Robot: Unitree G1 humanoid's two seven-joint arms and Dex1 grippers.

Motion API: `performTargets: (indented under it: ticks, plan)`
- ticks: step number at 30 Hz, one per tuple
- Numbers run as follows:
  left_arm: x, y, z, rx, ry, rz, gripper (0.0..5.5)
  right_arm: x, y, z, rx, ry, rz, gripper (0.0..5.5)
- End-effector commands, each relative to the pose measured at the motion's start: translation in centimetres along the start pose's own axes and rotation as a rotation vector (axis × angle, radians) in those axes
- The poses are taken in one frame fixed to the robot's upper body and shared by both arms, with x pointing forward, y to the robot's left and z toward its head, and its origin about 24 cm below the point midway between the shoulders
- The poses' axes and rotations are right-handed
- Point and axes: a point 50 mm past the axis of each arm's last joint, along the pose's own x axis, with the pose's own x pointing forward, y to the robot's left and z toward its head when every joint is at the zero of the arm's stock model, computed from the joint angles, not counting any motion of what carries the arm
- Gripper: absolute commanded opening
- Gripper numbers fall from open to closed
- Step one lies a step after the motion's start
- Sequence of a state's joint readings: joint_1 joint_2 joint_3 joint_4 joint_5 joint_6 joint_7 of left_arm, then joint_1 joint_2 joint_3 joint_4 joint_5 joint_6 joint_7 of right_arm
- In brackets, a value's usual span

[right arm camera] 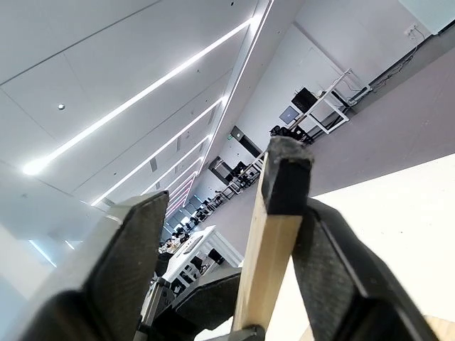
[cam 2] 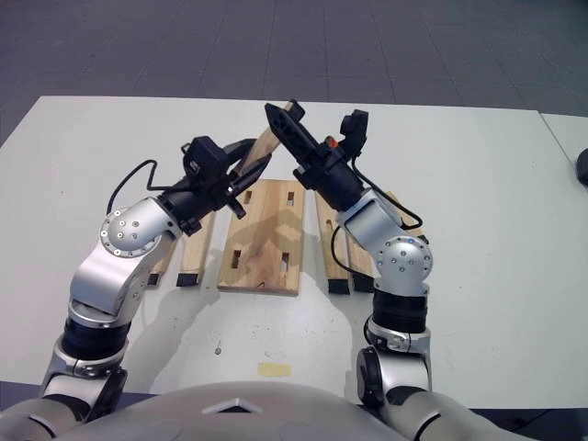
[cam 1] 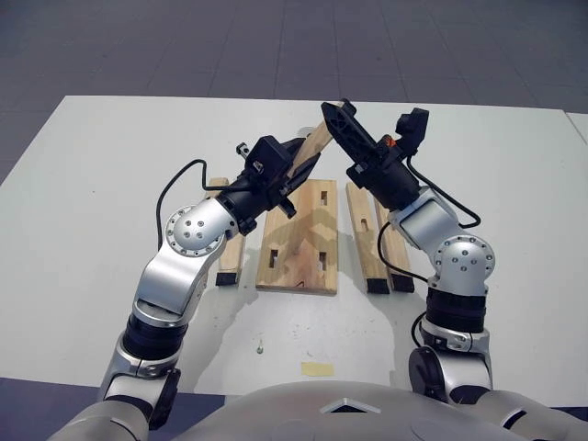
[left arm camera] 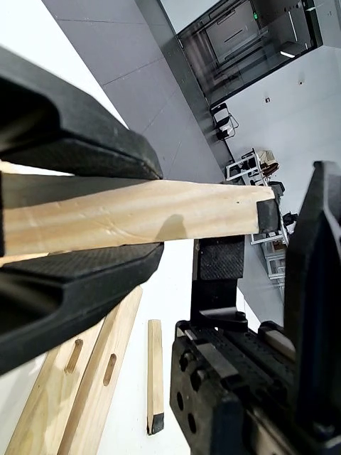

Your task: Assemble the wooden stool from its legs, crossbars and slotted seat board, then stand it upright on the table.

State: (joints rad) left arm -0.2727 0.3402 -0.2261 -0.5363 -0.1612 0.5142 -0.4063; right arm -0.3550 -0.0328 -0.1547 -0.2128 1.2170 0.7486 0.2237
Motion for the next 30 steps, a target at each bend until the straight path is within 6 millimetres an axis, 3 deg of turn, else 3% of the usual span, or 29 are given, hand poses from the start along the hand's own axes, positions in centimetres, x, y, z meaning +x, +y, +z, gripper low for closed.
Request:
performTargets:
  ticks: [1, 12, 21, 26, 30]
  plan:
    - [0.0, -0.6, 0.4, -0.022, -0.003, -0.033, 1.30, 0.1, -0.6, -0.4, 0.023, 0.014, -0.021, 2.21]
    - [-0.2, -0.5, 0.1, -0.008, 0.021, -0.039, 1.30, -0.3, -0.7, 0.6, 0.017, -0.046, -0.028, 0.46]
    - [-0.3, -0.5, 0.0, -0.027, 0.031, -0.032, 1.30, -0.7, -1.1, 1.4, -0.004, -0.086, -0.055, 0.40]
    - [-1.0, 1.5, 1.2, -0.255, -0.068, 0.078, 2.30, -3.2, -4.1, 4.7, -0.151, -0.268, -0.321, 0.40]
    - [-2.5, 4.6, 0.9, -0.371, -0.097, 0.284, 2.92, -6.2, -5.5, 4.7, -0.248, -0.259, -0.464, 0.40]
